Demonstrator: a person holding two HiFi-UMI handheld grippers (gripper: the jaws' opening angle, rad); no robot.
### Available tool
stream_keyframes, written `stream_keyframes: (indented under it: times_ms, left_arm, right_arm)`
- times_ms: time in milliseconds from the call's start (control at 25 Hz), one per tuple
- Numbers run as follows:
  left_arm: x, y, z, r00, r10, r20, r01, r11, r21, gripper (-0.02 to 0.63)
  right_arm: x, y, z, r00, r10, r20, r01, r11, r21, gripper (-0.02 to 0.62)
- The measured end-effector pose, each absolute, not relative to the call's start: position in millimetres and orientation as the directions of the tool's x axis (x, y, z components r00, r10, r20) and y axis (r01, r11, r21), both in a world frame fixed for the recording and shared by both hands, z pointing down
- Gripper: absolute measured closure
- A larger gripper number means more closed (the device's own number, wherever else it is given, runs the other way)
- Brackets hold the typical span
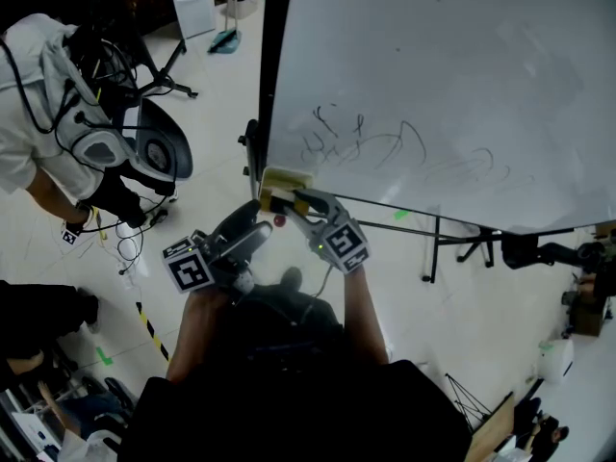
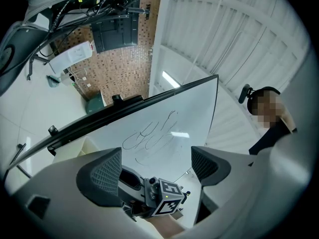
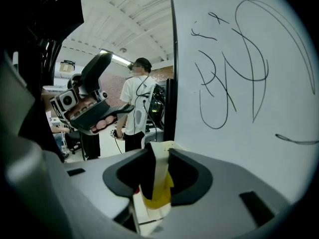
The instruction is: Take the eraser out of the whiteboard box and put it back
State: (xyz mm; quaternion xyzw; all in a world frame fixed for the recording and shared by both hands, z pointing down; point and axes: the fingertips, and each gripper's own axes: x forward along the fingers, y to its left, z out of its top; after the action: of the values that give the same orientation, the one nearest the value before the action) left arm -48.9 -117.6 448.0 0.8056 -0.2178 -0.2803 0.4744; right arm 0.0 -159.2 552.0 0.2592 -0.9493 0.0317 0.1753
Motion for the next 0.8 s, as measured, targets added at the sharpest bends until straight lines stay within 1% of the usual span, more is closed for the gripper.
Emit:
stream_keyframes:
  times_ms: [200,480,800]
  left_arm:
    - [-48.2,-117.8,447.3,0.748,-0.617,-0.245,-0.082,-0.453,0.888,0.178]
    - [-48.3,-118.1,448.5,0.748,-0.617,-0.244,-0.083,-0.452,0.888,0.178]
    - [-48.5,-118.3,449.6,0.749,-0.617,-0.241,-0.086,-0.451,0.888,0.178]
  right_arm:
    - [-0.7,-157.4,553.0,-0.800,-0.482,0.356,-0.502,0.864,0.042,0.442]
    - [-6.6,-152.3,556.6,-0.793,-0.487,0.366,-0.475,0.870,0.130,0.442]
    - [-3.6,-155.3,564.5,-0.774,-0.501,0.387,-0.490,0.861,0.135,0.437]
